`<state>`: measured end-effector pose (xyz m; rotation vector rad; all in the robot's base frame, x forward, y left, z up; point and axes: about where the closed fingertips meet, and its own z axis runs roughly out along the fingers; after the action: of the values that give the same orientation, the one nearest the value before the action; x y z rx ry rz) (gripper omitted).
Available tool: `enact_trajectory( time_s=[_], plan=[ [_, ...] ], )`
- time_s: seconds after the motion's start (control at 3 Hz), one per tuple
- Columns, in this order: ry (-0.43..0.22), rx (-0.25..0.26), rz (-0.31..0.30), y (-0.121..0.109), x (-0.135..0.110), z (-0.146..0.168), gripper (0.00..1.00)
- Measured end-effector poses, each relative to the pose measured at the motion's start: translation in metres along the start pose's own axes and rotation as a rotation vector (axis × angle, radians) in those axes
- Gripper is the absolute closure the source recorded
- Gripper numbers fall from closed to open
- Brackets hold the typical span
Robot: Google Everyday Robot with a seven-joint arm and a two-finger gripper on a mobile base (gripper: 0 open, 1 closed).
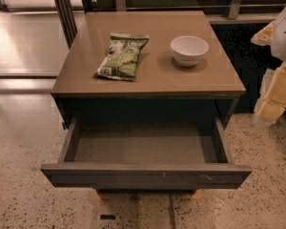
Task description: Close top drawer
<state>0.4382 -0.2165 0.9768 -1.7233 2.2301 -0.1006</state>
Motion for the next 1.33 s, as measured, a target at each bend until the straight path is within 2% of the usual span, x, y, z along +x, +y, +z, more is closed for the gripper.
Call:
enact_trajectory(
  time_s=[0.33, 0.67, 1.0, 1.33],
  plan=[
    [0.0, 0.0, 0.0, 0.0, 0.0, 0.0, 0.0],
    [-0.048, 0.034, 0.004, 0.006, 0.002, 0.007, 0.0],
    [-0.174, 0.02, 0.01, 0.043, 0.008, 0.047, 0.0],
    [-0.341, -0.07, 0.132, 0.085, 0.015, 0.128, 0.0]
  ],
)
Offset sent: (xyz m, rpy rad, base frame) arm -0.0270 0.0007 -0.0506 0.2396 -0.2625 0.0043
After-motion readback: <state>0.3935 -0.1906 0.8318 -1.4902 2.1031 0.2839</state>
